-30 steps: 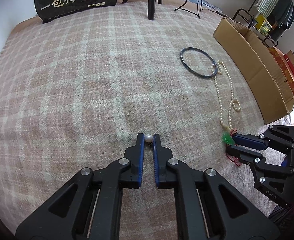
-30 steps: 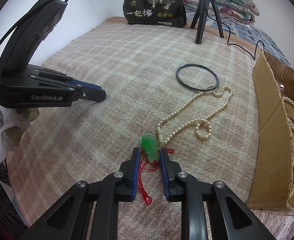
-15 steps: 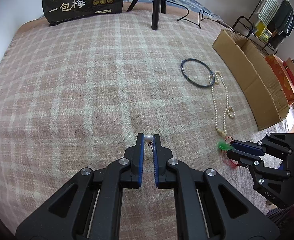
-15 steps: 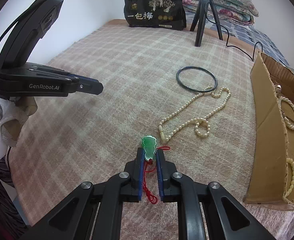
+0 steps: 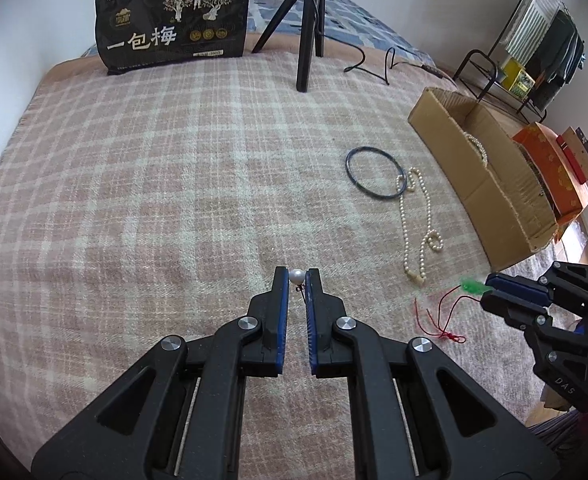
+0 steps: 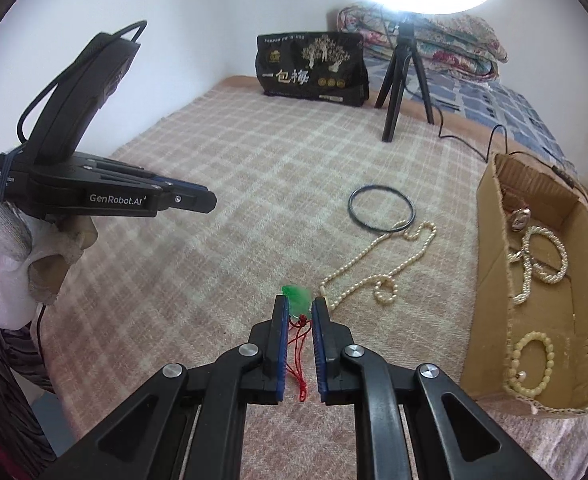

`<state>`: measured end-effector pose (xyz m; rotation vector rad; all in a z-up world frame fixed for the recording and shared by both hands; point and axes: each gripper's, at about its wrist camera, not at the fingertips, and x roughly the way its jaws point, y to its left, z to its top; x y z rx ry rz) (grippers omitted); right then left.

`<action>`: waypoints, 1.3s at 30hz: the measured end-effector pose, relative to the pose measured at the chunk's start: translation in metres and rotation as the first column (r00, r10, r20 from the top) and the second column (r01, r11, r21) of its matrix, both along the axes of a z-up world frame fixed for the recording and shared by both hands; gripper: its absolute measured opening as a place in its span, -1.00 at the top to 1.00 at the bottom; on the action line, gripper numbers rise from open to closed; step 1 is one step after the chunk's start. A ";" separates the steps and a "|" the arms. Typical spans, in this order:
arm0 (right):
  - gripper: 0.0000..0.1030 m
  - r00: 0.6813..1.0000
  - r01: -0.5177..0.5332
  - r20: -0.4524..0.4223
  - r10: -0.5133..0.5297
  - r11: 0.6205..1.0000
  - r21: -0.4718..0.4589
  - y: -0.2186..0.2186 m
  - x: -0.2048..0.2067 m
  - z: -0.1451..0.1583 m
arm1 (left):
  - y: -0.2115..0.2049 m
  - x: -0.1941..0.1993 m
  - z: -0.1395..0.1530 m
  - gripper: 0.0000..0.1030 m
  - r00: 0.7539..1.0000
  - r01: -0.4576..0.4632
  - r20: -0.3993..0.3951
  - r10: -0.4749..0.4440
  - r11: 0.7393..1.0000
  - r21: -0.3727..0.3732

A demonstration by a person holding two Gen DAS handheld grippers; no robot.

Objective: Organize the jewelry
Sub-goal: 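Lift jade pendant in right tool and earring in left tool toward box, then lower jade pendant into box and open right tool while left tool releases earring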

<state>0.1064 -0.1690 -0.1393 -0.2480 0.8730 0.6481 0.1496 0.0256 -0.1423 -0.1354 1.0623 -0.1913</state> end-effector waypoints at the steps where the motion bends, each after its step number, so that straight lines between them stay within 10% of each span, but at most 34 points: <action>1: 0.82 1.000 0.006 0.011 -0.006 1.000 0.002 -0.002 -0.001 0.004 | -0.001 -0.001 0.004 0.88 1.000 0.001 0.008 -0.001 1.000 -0.004; 39: 0.82 0.916 0.263 0.279 -0.289 0.956 0.128 -0.113 0.017 0.123 | -0.101 -0.004 0.081 0.88 0.972 0.165 0.181 -0.149 0.983 -0.078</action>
